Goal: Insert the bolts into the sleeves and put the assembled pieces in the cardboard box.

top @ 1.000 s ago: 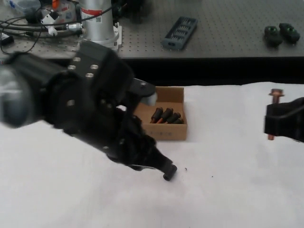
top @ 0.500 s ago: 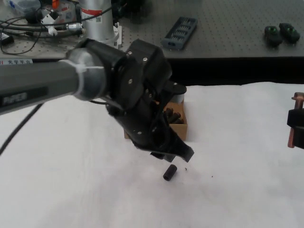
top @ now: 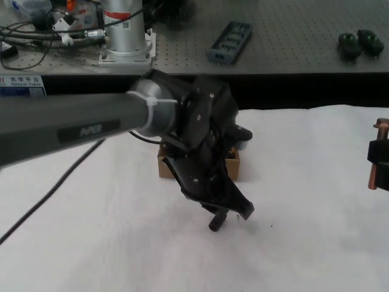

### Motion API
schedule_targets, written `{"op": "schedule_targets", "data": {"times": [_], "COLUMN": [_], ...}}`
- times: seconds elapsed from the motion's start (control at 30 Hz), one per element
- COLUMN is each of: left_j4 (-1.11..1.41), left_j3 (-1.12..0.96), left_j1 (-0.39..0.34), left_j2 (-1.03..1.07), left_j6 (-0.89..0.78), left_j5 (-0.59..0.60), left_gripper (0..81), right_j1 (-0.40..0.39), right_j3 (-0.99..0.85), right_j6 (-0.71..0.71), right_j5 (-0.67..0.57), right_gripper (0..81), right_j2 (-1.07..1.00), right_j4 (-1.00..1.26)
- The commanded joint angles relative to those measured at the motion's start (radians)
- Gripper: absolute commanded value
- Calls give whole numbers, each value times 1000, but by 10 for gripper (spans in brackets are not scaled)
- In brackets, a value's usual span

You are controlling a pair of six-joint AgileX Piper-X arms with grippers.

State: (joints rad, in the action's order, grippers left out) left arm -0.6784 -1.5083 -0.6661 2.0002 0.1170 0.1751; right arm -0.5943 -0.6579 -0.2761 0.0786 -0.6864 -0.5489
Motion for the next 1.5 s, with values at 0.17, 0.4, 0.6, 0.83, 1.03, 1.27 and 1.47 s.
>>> {"op": "schedule_targets", "data": {"times": [0.17,0.4,0.6,0.83,1.03,1.27,1.47], "left_j4": [1,30,37,70,53,162,346], "left_j3": [-17,-17,-17,-17,-17,-10,116], "left_j1": [-28,-28,-28,-28,-28,-23,-21], "left_j2": [79,105,111,110,87,-20,-163], "left_j6": [43,44,49,51,-32,-128,-215], "left_j5": [-60,-60,-60,-60,-58,-6,-5], "left_gripper": [220,220,220,32,6,6,6], "right_j1": [-2,-2,-2,-2,-2,-2,-2], "right_j3": [-3,-3,-3,-3,-3,-3,-3], "right_j6": [1,1,1,1,3,95,98], "right_j5": [1,1,1,1,1,-79,-100], "right_gripper": [32,32,32,32,32,32,32], "right_j2": [17,17,17,17,23,23,21], "right_j4": [8,8,8,8,8,61,215]}}
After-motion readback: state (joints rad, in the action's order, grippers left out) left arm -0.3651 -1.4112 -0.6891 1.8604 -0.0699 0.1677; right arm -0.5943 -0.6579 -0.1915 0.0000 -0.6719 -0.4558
